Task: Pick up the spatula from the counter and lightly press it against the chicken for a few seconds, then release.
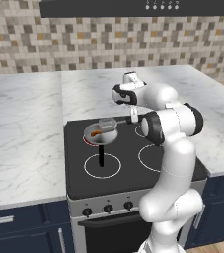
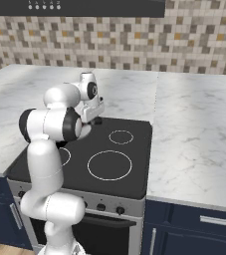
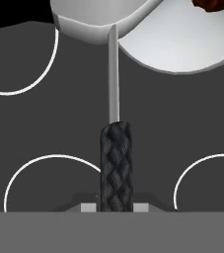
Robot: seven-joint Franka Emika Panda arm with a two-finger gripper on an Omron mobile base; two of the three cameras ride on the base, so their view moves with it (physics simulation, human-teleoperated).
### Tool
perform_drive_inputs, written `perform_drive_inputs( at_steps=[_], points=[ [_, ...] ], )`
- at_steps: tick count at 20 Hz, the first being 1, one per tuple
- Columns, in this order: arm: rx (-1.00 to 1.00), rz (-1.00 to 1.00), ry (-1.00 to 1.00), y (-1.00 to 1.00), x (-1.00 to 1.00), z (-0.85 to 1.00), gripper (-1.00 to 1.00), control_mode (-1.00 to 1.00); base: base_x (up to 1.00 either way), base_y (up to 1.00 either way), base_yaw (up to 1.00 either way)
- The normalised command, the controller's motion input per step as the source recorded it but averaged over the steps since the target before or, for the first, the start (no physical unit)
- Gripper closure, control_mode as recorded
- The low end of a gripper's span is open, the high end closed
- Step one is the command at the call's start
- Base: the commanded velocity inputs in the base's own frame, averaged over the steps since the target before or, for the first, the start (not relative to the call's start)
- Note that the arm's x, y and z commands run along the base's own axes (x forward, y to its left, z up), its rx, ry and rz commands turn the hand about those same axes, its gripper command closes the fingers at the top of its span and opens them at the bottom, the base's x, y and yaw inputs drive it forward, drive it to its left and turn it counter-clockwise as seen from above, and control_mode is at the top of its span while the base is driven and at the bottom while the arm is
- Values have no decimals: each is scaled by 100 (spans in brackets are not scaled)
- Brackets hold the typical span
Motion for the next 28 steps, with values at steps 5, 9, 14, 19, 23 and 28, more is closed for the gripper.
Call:
perform_drive_inputs(
  at_steps=[5,9,14,19,23,28],
  points=[
    [0,-1,0,1,0,-11,100,-100,0,0,0],
    [0,-1,-1,7,4,0,100,-100,0,0,0],
    [0,-2,0,9,9,-1,100,-100,0,0,0],
    [0,-3,0,2,9,-8,100,-100,0,0,0],
    [0,-3,0,0,10,-10,100,-100,0,0,0],
    [0,-2,0,0,11,-10,100,-100,0,0,0]
  ],
)
